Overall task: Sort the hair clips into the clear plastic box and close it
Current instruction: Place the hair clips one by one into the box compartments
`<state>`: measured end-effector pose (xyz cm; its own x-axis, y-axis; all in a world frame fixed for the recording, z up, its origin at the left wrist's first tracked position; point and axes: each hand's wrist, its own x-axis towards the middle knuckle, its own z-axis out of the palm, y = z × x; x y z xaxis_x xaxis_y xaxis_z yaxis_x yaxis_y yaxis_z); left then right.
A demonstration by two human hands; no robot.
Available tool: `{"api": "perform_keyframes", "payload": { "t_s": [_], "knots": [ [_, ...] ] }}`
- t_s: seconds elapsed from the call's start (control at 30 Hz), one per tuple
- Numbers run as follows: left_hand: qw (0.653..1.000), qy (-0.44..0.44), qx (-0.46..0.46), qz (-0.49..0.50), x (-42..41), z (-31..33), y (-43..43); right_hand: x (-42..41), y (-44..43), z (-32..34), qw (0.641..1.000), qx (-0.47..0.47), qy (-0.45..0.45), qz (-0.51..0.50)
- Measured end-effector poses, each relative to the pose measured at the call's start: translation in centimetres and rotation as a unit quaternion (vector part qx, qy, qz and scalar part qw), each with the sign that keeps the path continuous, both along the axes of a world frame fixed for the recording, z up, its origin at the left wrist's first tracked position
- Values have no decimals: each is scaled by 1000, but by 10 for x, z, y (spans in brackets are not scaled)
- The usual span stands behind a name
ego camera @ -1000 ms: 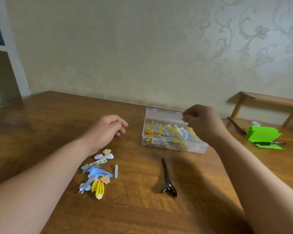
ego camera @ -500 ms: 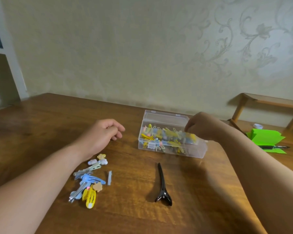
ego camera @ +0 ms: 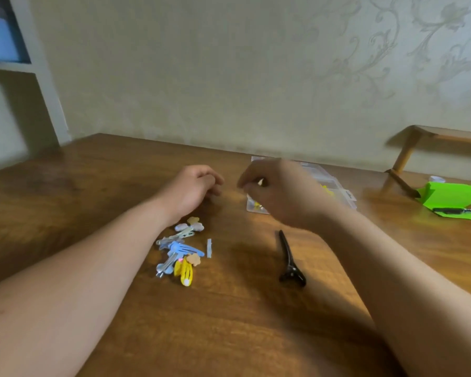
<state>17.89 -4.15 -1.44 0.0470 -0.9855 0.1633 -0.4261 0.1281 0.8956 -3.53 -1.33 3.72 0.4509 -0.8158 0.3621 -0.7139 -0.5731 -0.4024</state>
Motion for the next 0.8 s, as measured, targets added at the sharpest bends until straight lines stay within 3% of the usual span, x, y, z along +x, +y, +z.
{"api": "perform_keyframes", "payload": {
  "t_s": [0.3,0.6,0.67,0.8],
  "knots": [
    [1000,-27,3,0,2,1,1,15,17,-24,971,140,91,171],
    [999,-40,-6,2,4,-1,0,15,19,-26,970,122,110,180],
    [999,-35,-11,1,5,-3,-2,6,17,-21,978,118,70,160],
    [1000,-29,-3,2,5,-5,-5,-33,-4,-2,992,71,-101,38]
  ]
}}
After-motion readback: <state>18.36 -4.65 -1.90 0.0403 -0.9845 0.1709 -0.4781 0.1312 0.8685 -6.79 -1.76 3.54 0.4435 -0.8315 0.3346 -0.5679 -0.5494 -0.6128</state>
